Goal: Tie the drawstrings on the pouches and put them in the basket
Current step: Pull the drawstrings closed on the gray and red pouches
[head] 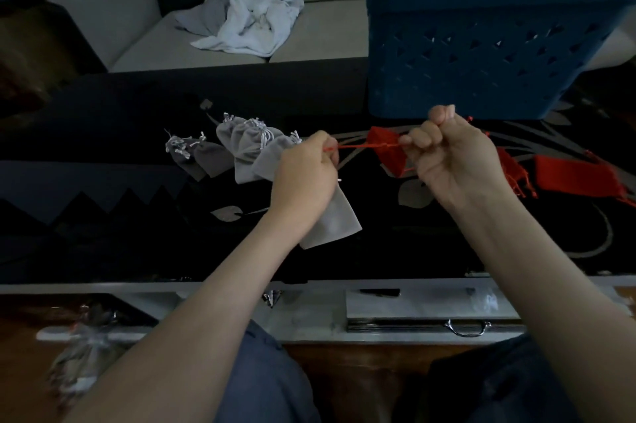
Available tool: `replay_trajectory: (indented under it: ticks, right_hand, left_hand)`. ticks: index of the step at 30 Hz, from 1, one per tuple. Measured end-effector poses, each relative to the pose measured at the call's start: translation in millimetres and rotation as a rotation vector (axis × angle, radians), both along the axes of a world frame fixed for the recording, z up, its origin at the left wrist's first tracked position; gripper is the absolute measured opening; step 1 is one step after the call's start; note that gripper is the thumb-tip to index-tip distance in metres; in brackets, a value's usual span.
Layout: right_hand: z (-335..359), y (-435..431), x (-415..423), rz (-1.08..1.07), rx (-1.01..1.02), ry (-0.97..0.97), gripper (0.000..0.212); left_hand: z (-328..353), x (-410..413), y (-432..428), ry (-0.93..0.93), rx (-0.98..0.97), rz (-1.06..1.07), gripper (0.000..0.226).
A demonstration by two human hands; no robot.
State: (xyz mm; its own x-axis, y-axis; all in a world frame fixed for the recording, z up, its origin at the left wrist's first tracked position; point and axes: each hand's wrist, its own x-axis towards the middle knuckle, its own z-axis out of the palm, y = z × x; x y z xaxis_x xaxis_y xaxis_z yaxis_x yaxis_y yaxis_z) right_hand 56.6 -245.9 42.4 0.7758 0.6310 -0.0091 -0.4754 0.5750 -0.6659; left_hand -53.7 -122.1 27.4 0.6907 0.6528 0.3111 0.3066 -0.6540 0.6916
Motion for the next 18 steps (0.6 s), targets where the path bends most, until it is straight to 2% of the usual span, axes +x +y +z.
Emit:
replay_trajectory:
  ticks: [2,6,9,11,14,18]
  right_hand:
    - [2.3,-1.8,3.7,0.001,-0.052,-0.095,0.033]
    - [2.3,-12.6,8.0,-0.003,-0.262,-0.574,0.014]
    - [0.0,-16.1,9.0,0.014,-0.452,-0.836,0.020]
    - [-1.9,-14.0,6.3,0.045,-0.556,-0.955,0.018]
    - [-4.4,-5.5,-2.7,0.081,-0.694,-1.065,0.013]
    - [-2.4,0.4,-11.9,0.161,-0.627,-0.991,0.006]
  left_hand:
    - [2.1,0.7,-2.6,-0.013,-0.083,-0.035,0.033]
    - [0.4,-2.4,-0.2,-0.032,-0.275,-0.131,0.035]
    - [1.5,-6.3,2.4,-0.057,-0.347,-0.120,0.036]
    - [6.0,-10.5,-0.3,-0.120,-0.460,-0.144,0.037]
    - [14.1,-13.3,-7.5,-0.266,-0.691,-0.288,0.034]
    - [16.8,-11.6,-11.2,-0.397,-0.803,-0.382,0.030]
